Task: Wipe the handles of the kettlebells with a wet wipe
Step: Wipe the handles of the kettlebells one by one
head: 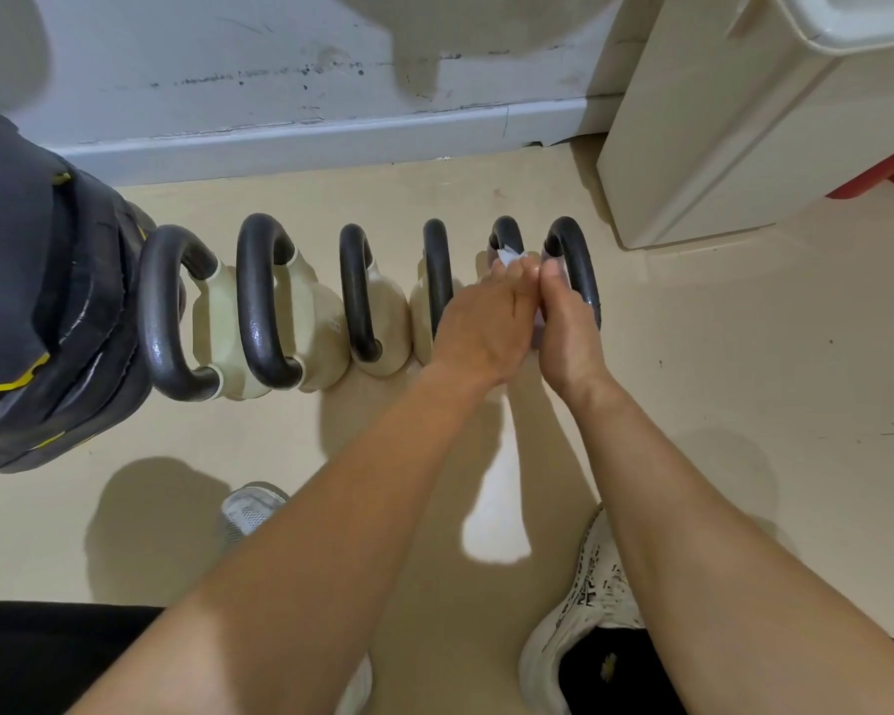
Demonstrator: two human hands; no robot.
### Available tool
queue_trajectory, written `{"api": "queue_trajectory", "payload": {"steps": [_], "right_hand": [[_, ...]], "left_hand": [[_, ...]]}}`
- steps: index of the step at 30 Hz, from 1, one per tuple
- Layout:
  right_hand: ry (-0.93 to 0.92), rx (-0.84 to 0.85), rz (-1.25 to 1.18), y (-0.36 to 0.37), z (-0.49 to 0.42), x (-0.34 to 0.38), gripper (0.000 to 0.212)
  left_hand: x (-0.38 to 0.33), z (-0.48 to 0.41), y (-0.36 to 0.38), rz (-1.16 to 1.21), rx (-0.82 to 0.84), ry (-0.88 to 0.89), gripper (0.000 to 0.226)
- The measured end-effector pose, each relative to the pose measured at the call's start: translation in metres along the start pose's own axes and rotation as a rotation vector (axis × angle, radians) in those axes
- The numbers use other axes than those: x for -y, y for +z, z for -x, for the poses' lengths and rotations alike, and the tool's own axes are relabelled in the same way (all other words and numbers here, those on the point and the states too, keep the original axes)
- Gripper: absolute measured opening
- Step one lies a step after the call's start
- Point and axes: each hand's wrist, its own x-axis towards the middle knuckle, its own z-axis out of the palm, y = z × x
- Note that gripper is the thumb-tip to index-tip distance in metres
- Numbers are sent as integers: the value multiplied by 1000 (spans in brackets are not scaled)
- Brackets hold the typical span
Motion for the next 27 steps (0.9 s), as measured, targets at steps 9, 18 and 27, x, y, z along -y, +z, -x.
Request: {"api": "queue_trajectory", "payload": {"steps": [9, 18, 27], "right_hand": [[-3, 20, 110, -9, 12, -6, 25], [35, 73, 107, -10, 6, 2, 77], [182, 110, 68, -6, -56, 18, 73]], "left_hand": [[33, -9, -8, -692, 79, 305, 48], [27, -27, -35, -770, 218, 357, 55], [22, -80, -57, -734, 313, 252, 51]]}}
